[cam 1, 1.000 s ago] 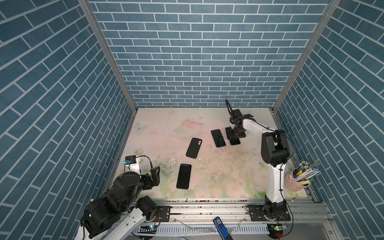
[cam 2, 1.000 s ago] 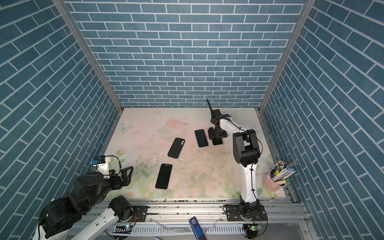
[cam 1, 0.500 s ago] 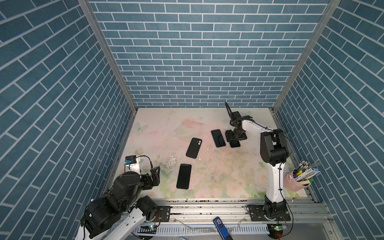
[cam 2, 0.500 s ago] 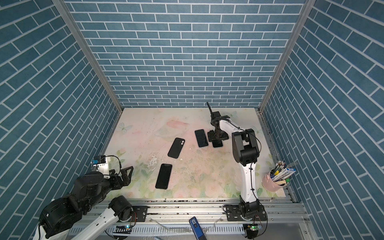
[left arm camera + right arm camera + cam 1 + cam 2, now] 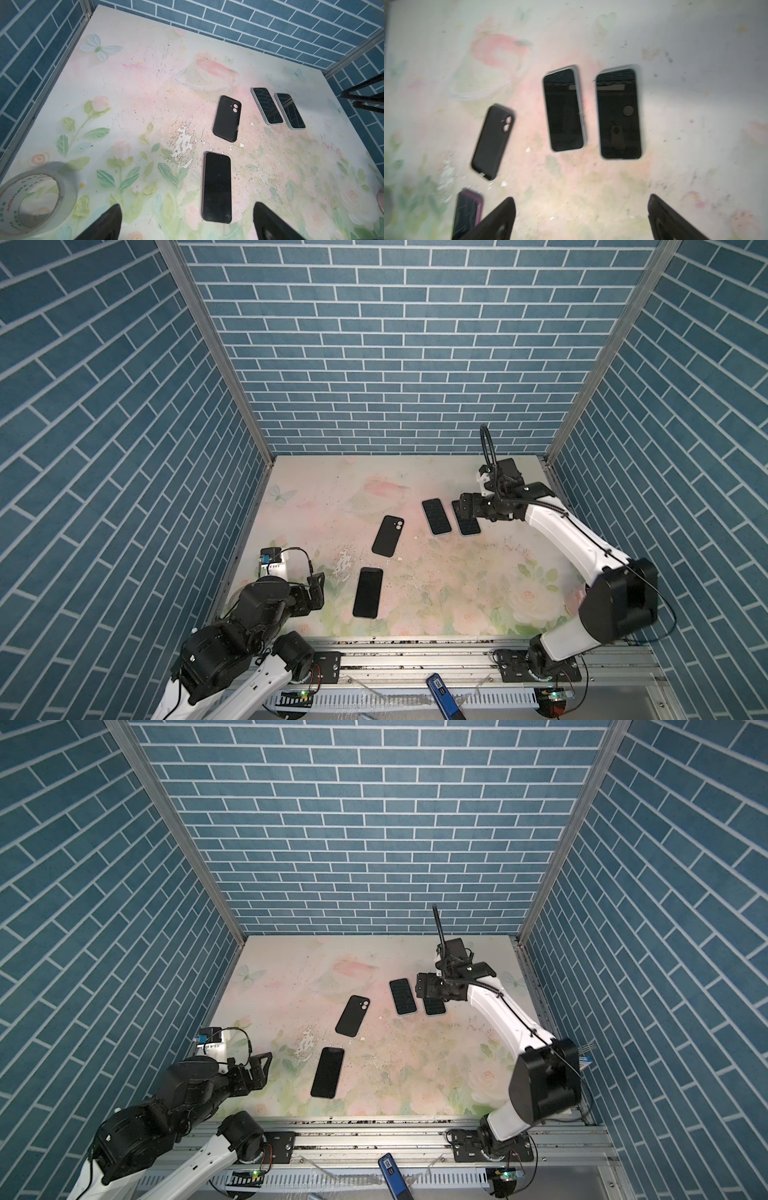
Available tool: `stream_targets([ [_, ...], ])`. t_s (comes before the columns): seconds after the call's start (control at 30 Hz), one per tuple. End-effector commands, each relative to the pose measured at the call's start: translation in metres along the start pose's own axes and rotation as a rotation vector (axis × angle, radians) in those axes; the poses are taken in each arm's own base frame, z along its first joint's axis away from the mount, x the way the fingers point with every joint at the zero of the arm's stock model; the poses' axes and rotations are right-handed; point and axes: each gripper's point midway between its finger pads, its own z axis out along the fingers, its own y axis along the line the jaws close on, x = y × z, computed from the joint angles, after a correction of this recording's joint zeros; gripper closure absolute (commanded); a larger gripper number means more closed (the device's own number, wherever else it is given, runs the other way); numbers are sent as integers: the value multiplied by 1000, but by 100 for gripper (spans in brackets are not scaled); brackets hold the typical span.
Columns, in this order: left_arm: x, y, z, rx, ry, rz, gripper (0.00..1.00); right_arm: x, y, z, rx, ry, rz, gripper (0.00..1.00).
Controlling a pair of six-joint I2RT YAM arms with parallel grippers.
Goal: Put the phone into the phone case
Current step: 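Carry the cased phone farther from the robot and set it beside the other cased phone, then move the right gripper to the empty black case and grasp its edge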
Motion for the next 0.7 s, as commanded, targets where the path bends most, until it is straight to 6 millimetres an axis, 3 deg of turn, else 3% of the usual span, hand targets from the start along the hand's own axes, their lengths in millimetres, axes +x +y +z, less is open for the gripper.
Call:
stream_targets([
  [0.0, 1, -1, 6, -11, 10, 10, 1, 64, 53, 7, -148, 139, 61, 1],
  [0.13, 1, 1, 7, -30, 14, 7, 0, 133, 84, 0, -177, 267, 12, 1],
  [0.23, 1, 2, 9, -40, 18, 7, 0, 173, 78, 3, -129, 326, 23, 1],
  [0.33, 3, 0, 12, -42, 34, 14, 0, 200, 64, 13, -66, 345, 16, 1],
  [0.47, 5, -4, 15, -28, 54, 25, 1, 197, 47, 29, 17, 273, -59, 1],
  [0.57, 6, -7, 17, -23, 61, 32, 0, 175, 48, 37, 42, 171, -103, 2],
  [0.67, 8, -10, 20, -10, 76, 37, 0, 158, 66, 38, -10, 116, -64, 4],
])
